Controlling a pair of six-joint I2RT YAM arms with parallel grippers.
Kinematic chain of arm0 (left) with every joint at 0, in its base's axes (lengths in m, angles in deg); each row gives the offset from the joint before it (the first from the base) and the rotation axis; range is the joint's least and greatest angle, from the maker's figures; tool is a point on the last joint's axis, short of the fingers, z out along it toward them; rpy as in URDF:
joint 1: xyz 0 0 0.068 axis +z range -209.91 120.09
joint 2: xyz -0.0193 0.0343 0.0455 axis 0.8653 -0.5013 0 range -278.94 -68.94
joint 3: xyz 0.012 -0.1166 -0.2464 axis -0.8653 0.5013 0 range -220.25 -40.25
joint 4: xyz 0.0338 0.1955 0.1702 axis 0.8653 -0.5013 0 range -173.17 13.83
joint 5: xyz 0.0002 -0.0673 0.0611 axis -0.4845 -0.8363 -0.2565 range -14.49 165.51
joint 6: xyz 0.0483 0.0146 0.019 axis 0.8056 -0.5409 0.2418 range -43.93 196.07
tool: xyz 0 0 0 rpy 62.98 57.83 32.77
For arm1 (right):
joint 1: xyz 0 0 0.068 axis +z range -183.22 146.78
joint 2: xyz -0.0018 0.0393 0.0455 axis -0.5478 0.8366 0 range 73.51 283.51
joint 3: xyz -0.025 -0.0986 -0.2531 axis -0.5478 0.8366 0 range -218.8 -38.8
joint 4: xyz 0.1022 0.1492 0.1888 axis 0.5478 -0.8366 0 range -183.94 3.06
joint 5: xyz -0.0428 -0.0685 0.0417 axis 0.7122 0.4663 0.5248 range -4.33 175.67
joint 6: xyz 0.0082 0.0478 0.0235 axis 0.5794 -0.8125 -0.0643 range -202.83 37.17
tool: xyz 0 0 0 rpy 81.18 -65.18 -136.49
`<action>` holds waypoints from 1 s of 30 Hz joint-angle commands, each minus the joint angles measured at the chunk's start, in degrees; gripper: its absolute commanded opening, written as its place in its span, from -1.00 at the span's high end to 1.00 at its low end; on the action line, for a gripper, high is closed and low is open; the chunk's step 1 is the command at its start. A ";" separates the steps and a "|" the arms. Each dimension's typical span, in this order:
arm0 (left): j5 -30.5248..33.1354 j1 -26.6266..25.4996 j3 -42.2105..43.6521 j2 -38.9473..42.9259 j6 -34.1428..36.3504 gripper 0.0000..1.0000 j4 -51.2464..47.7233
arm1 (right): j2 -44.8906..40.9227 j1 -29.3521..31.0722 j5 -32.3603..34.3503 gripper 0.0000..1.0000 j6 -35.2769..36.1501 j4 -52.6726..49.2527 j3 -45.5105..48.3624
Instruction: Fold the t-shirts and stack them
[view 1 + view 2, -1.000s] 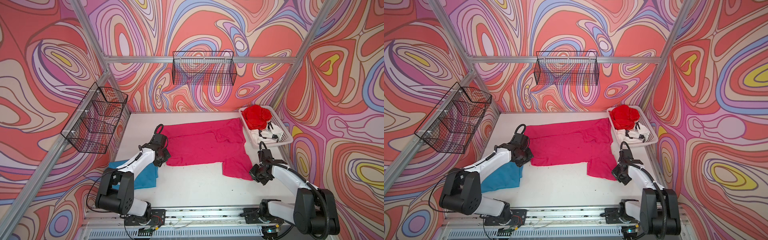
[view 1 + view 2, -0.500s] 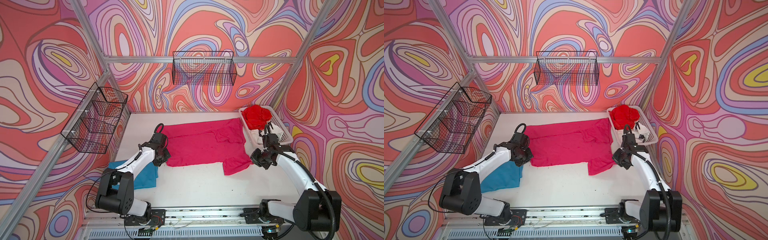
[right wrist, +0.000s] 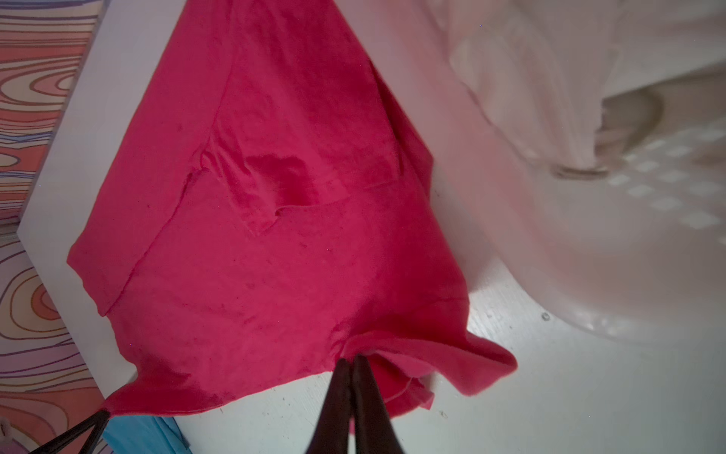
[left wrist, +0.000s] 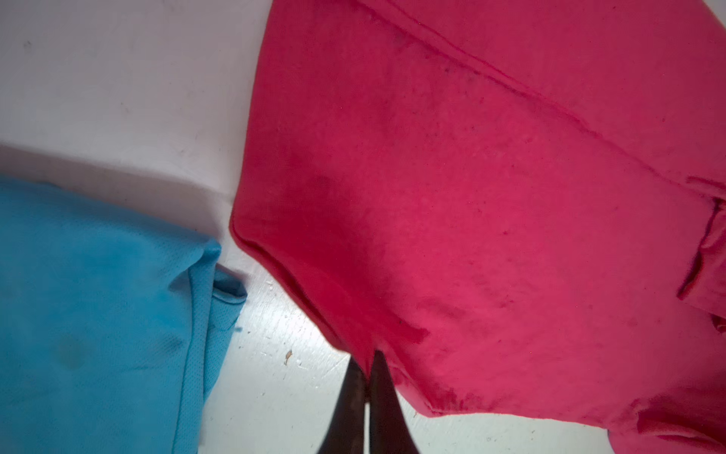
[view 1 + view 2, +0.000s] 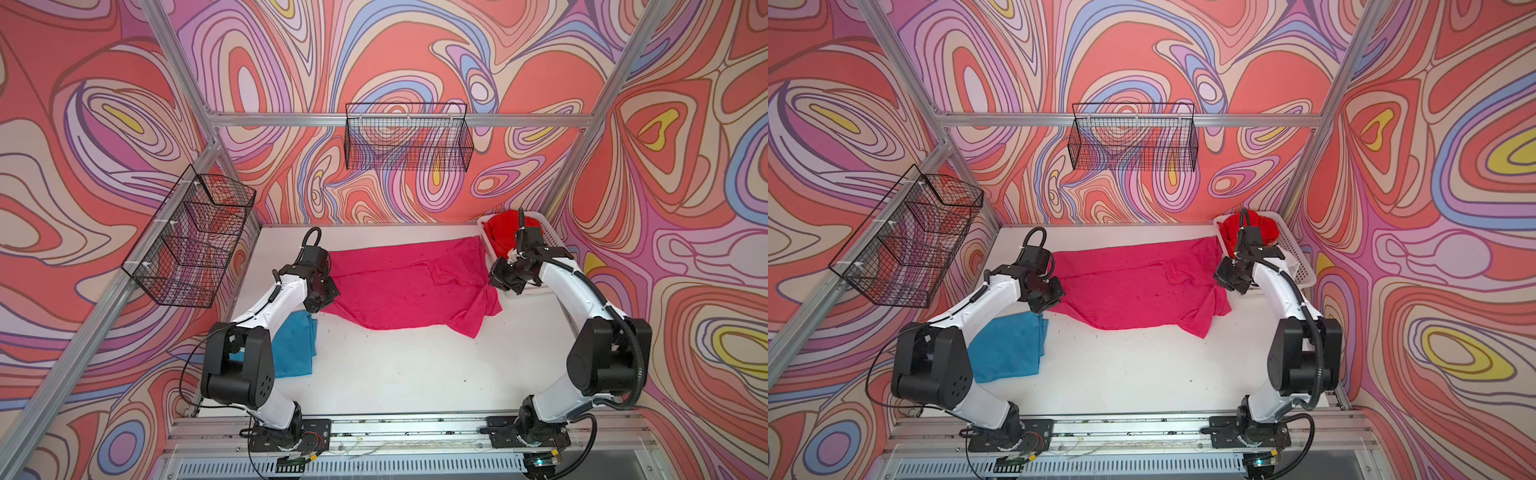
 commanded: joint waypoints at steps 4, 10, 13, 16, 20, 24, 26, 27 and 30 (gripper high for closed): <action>-1.45 1.23 -1.60 -0.34 0.68 1.00 -1.77 | 5.24 0.49 -0.94 1.00 1.79 2.22 -7.22; -1.72 3.24 0.96 1.05 0.06 1.00 1.56 | 10.42 0.52 -1.44 1.00 2.23 3.72 -12.19; -2.53 4.30 1.69 0.45 -0.19 1.00 3.71 | 12.96 0.46 -1.13 1.00 2.65 4.25 -15.16; -2.21 4.66 1.90 0.39 -0.29 1.00 5.62 | 15.24 0.44 0.26 1.00 3.37 4.25 -18.53; -0.15 4.82 2.85 2.29 -0.29 1.00 8.33 | 17.46 0.47 0.76 1.00 3.73 4.37 -21.79; 1.31 5.28 3.71 3.76 0.20 1.00 10.46 | 19.44 0.45 1.05 1.00 3.65 4.62 -24.03; 1.32 5.79 3.57 2.93 0.35 1.00 10.73 | 20.48 0.48 1.01 1.00 3.64 4.97 -24.65; 0.86 6.19 3.66 2.33 0.40 1.00 11.13 | 21.08 0.47 0.75 1.00 3.59 5.02 -25.06; 0.32 6.77 3.94 1.30 0.32 1.00 12.89 | 22.36 0.46 1.21 1.00 3.64 5.25 -27.06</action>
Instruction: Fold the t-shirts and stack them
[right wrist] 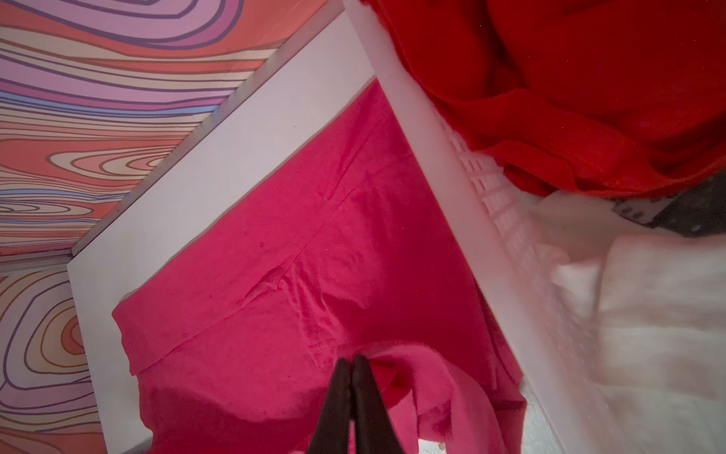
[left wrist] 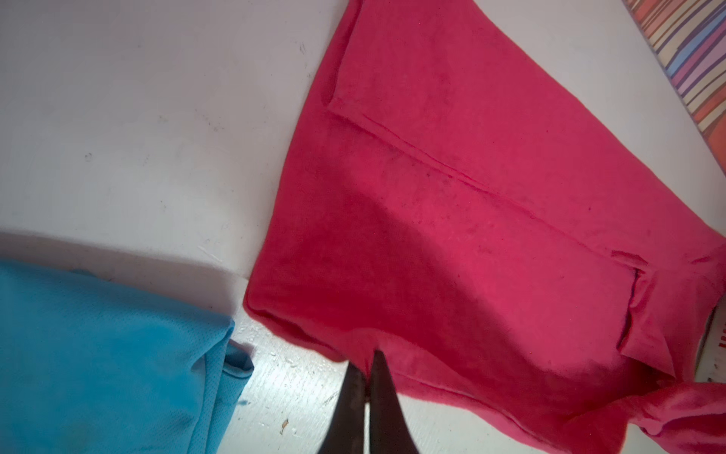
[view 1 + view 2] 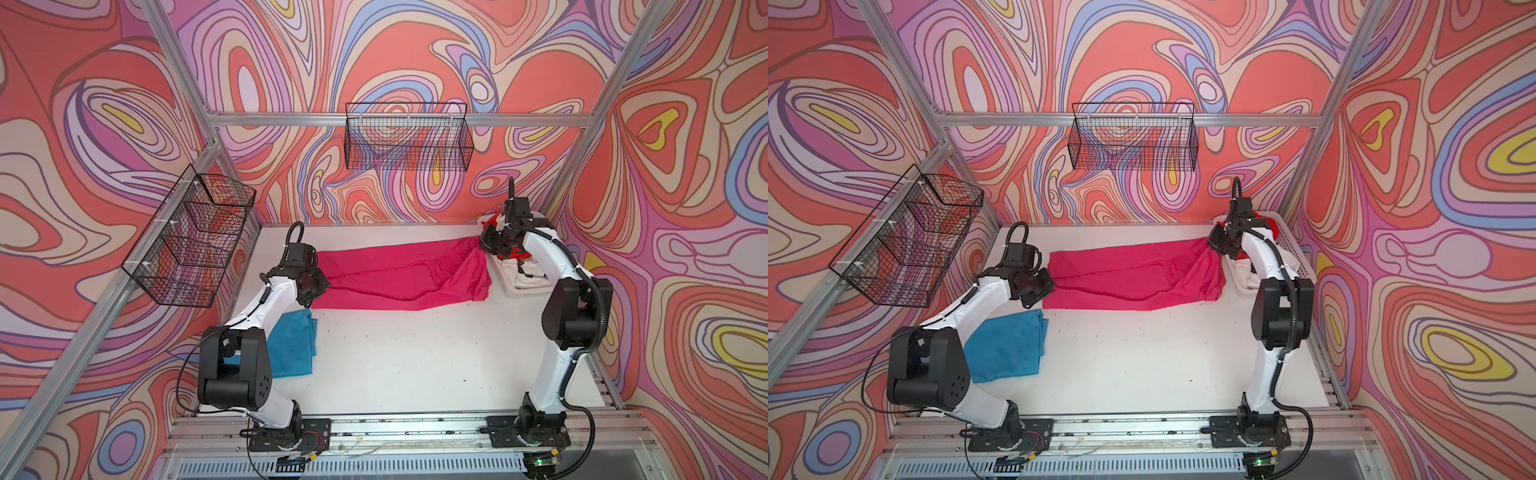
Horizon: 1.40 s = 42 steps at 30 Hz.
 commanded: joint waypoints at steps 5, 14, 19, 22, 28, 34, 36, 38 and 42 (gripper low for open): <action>0.40 1.32 0.14 -2.23 0.24 1.00 3.98 | 3.83 0.26 1.64 1.00 0.58 0.36 -5.44; -0.09 2.03 -0.72 -4.12 1.03 1.00 4.56 | 6.04 0.24 1.55 1.00 0.11 0.06 -10.29; 0.95 2.04 2.20 0.16 0.90 1.00 5.55 | 6.79 0.23 2.14 1.00 0.41 -0.87 -12.63; 2.67 2.17 3.56 2.10 1.79 1.00 6.28 | 7.10 0.24 2.76 1.00 0.45 -0.63 -12.78; 1.47 3.00 1.46 -2.27 2.53 1.00 7.80 | 9.33 0.24 2.70 1.00 -0.51 1.11 -13.94; 0.48 3.00 -0.89 -7.41 2.63 1.00 9.68 | 12.23 0.30 2.97 1.00 -0.93 2.35 -16.24; 0.51 3.08 -1.15 -8.46 2.78 1.00 10.27 | 13.42 0.23 2.87 1.00 -1.09 2.88 -16.73; 0.72 3.18 -1.34 -9.00 2.79 1.00 10.50 | 14.06 0.27 2.87 1.00 -1.21 3.42 -16.99; 1.16 3.27 -1.15 -8.62 2.80 1.00 10.99 | 14.33 0.25 2.95 1.00 -1.44 4.69 -17.56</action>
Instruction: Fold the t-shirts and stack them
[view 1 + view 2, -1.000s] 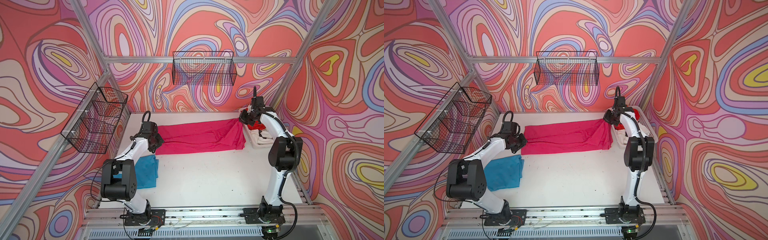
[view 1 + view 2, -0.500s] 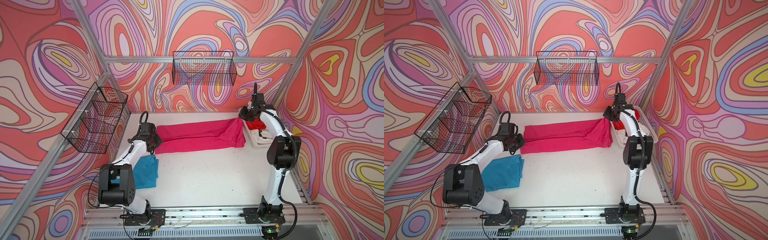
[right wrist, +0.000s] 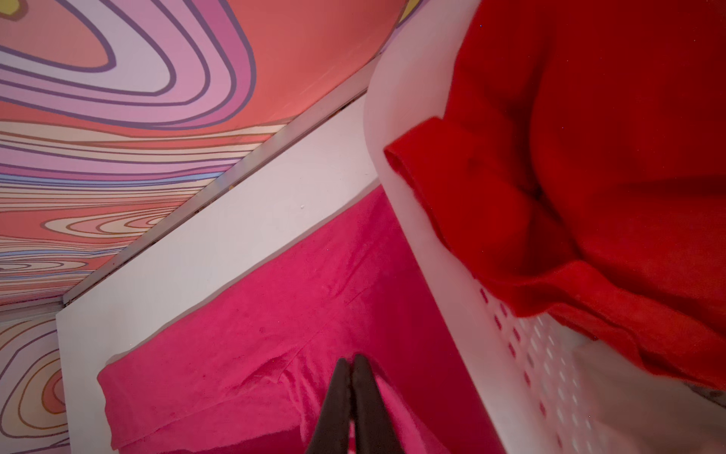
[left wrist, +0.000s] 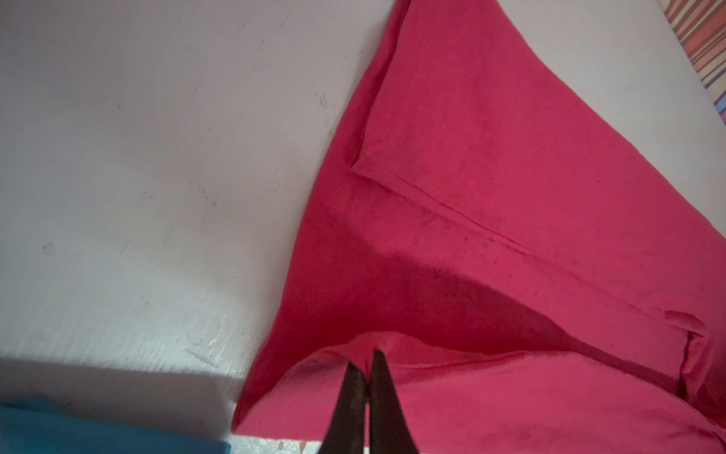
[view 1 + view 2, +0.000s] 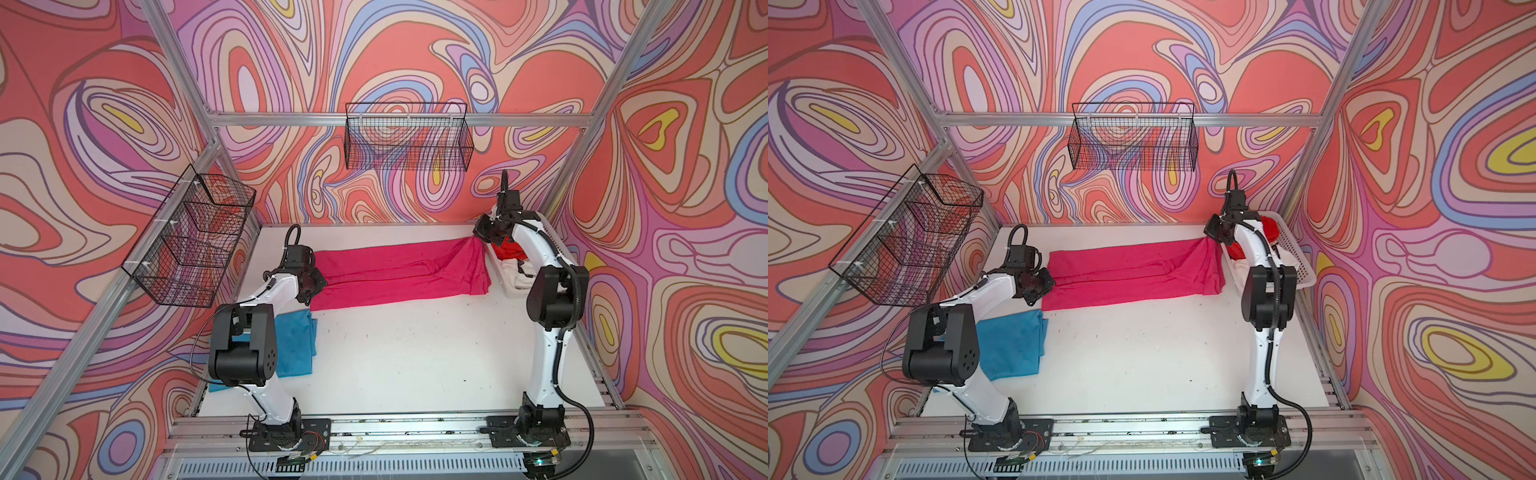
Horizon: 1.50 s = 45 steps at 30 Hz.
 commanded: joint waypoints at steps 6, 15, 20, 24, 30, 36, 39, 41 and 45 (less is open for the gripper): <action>1.06 0.76 -1.60 0.94 0.74 1.00 1.94 | 0.75 0.25 0.62 1.00 -0.80 3.62 -3.52; 0.64 0.84 -3.51 -2.24 0.92 1.00 2.53 | 4.11 0.57 0.09 1.00 -0.32 3.60 -5.36; 0.93 0.84 -4.44 -3.85 0.60 1.00 2.73 | 5.69 0.58 0.17 1.00 0.40 3.73 -5.35; 1.77 0.84 -4.73 -4.65 0.76 1.00 2.45 | 6.73 0.60 0.49 1.00 0.84 3.84 -5.57; 2.20 0.84 -5.59 -6.43 1.13 1.00 2.51 | 7.78 0.59 0.70 1.00 0.89 4.39 -5.74; 2.34 0.84 -6.41 -7.63 0.67 1.00 3.04 | 8.99 0.64 0.95 1.00 1.12 4.38 -6.96; 2.53 0.84 -7.09 -8.31 0.65 1.00 2.71 | 9.45 0.68 1.06 1.00 1.15 4.46 -6.99; 2.66 0.84 -7.85 -8.94 0.75 1.00 2.06 | 9.81 0.66 0.74 1.00 1.30 4.50 -7.11; 5.00 0.84 -8.45 -8.57 0.50 0.53 0.80 | 10.34 0.82 0.14 0.56 2.39 3.96 -7.98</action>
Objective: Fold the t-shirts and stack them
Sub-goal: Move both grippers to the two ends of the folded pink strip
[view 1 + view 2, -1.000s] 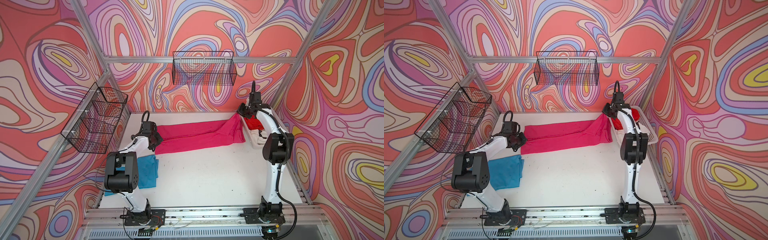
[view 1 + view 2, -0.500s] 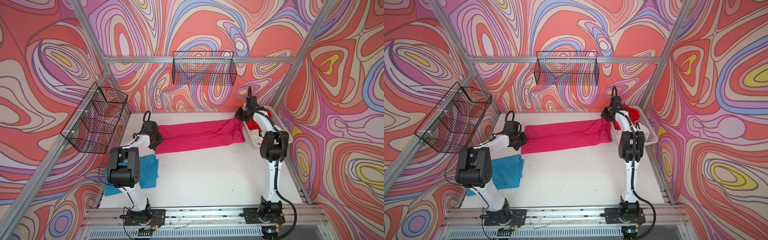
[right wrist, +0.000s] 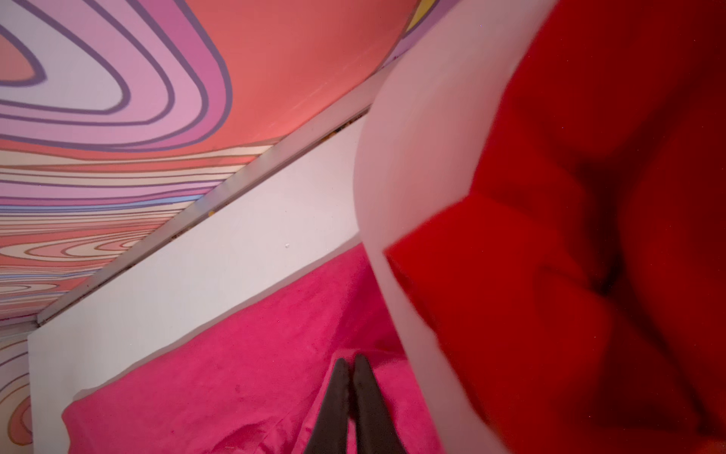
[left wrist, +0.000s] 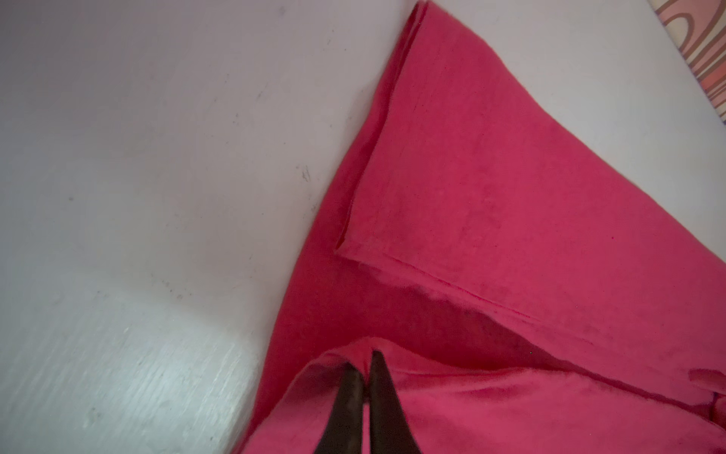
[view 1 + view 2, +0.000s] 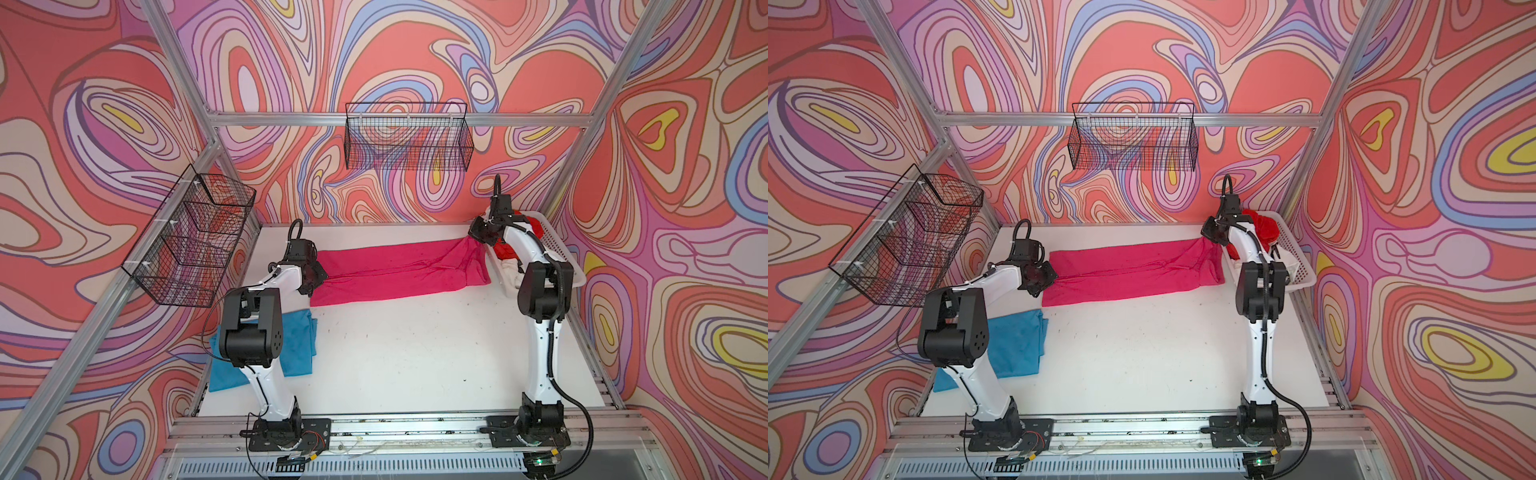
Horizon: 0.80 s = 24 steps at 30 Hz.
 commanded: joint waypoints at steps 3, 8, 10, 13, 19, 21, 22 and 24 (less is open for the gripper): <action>5.52 0.54 -1.59 2.00 -0.25 0.26 -2.60 | -0.16 0.84 0.84 0.28 2.97 -0.61 -2.10; 8.06 -0.52 -1.50 6.37 -0.08 0.08 -5.88 | -3.93 2.77 3.01 0.08 6.02 -2.69 -0.25; 6.47 -2.11 -1.33 7.30 -0.23 0.07 -7.11 | -6.93 4.19 3.80 0.07 6.68 -2.69 3.59; 2.21 -4.96 -1.28 6.28 -1.88 0.08 -8.72 | -11.69 6.03 4.25 0.07 7.08 -2.32 10.90; -4.94 -6.75 -1.25 -0.24 -4.67 0.12 -5.83 | -19.01 8.98 3.86 0.08 7.06 -0.71 25.91; -5.71 -6.76 -3.43 -3.45 -3.94 0.13 -6.65 | -19.84 8.99 3.46 0.08 7.09 -0.32 29.09; -5.61 -6.76 -4.49 -4.66 -3.46 0.14 -7.39 | -19.89 9.00 3.51 0.08 7.27 0.02 30.31; -4.83 -6.60 -7.03 -7.58 -1.91 0.17 -9.85 | -19.60 8.98 3.85 0.08 7.90 0.47 31.90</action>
